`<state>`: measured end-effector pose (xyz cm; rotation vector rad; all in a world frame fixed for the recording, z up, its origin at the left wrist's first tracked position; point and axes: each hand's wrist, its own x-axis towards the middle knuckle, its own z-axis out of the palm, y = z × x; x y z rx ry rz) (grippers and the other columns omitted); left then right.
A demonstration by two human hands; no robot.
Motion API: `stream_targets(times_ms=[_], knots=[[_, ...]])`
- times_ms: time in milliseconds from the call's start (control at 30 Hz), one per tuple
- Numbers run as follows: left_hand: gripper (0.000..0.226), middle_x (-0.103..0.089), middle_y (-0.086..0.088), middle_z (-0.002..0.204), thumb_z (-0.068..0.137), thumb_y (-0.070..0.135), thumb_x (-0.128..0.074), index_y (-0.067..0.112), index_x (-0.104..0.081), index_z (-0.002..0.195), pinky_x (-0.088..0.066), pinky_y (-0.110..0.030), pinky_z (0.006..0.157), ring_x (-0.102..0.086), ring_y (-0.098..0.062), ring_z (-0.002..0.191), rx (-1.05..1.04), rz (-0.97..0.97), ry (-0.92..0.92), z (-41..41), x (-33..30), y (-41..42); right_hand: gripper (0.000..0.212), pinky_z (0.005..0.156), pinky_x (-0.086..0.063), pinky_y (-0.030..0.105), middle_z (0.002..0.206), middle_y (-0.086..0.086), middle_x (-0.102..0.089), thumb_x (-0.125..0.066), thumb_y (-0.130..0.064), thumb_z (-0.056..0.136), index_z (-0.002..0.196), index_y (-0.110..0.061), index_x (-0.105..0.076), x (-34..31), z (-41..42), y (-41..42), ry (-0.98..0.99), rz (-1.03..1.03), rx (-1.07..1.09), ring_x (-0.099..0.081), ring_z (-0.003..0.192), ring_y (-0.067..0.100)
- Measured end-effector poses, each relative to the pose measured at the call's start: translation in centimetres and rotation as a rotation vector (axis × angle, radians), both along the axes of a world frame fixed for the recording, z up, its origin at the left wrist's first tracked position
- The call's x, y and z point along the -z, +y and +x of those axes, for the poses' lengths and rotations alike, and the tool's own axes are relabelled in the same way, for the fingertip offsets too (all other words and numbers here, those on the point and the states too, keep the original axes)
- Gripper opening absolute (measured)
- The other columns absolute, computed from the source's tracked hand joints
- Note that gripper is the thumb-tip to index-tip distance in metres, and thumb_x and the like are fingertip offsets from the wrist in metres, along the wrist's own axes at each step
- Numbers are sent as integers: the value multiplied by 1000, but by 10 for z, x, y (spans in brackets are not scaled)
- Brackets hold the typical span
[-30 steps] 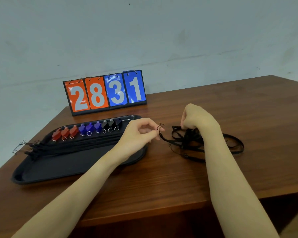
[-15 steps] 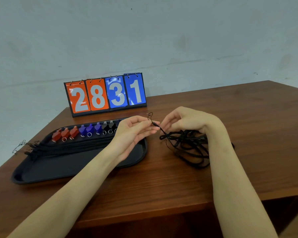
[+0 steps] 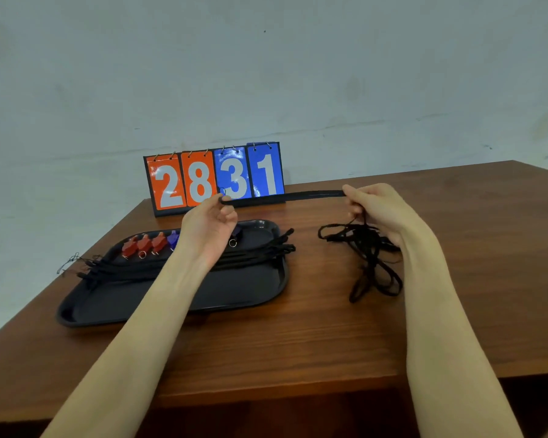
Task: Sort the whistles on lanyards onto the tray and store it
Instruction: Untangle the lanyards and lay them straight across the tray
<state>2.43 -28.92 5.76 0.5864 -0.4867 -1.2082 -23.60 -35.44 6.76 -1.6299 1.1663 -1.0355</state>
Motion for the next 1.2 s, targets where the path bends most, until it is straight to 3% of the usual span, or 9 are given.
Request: stream_targets(times_ms=[133, 233, 333, 533, 700, 867, 1033, 1133, 1200], knots=[[5, -61, -1, 63, 98, 9, -46, 10, -50, 96, -36, -14, 51, -38, -5, 50, -44, -13, 66, 16, -5, 1, 36, 94, -43, 41, 62, 3, -45, -57, -40, 92, 75, -8, -59, 0, -5, -5, -128, -28, 180, -55, 59, 11], [10, -54, 1, 62, 98, 9, -44, 11, -50, 90, -36, -14, 47, -38, -5, 46, -112, -9, 44, 27, -5, 2, 37, 84, -45, 37, 62, 5, -42, -54, -38, 93, 67, -11, -51, 1, -4, -5, -199, -44, 271, -52, 57, 14], [7, -49, -1, 66, 97, 7, -44, 12, -46, 92, -36, -16, 43, -35, -7, 46, -183, -17, 72, 34, -5, 4, 49, 78, -42, 31, 55, 4, -38, -54, -36, 93, 54, -15, -34, 2, -1, -5, -111, -157, 328, -49, 59, 19], [9, -53, -3, 73, 96, 6, -45, 7, -53, 99, -36, -16, 44, -35, -6, 48, -347, -19, 101, 48, -5, 6, 55, 91, -39, 45, 49, -3, -41, -59, -53, 86, 51, -14, -39, 11, -6, -13, 217, -336, 580, -46, 55, 17], [13, -55, -4, 74, 97, 6, -42, 6, -55, 94, -37, -15, 43, -36, -5, 45, -403, -29, 139, 53, -5, 7, 56, 78, -34, 37, 55, -1, -43, -48, -59, 89, 56, -14, -39, 15, -15, -20, 232, -331, 788, -47, 58, 24], [13, -46, 3, 60, 98, 10, -41, 10, -50, 88, -29, -15, 38, -28, -5, 41, -369, 10, 91, 53, -2, 9, 57, 52, -28, 28, 50, 0, -23, -49, -49, 94, 53, -18, -25, 14, -15, -17, -61, -181, 538, -22, 43, 16], [16, -36, 7, 54, 97, 18, -51, 13, -49, 82, -20, -15, 35, -26, -4, 40, -192, 27, -299, 32, -6, 14, 52, 57, -37, 22, 53, -2, -17, -55, -41, 93, 57, -21, -23, 4, -3, -3, -203, -179, 147, -22, 49, 17], [20, -32, 6, 56, 96, 21, -54, 4, -57, 106, -21, -17, 36, -26, -5, 42, 23, 3, -579, 2, -5, 20, 53, 55, -37, 21, 47, -7, -19, -62, -39, 89, 55, -22, -27, -3, 0, 5, -228, -195, -72, -20, 44, 16], [28, -34, 7, 55, 95, 26, -54, 13, -61, 118, -22, -18, 37, -27, -6, 43, 122, 9, -813, -21, -3, 26, 52, 57, -37, 20, 44, -10, -23, -65, -36, 88, 51, -22, -31, -6, 1, 10, -216, -209, -135, -22, 41, 13]])
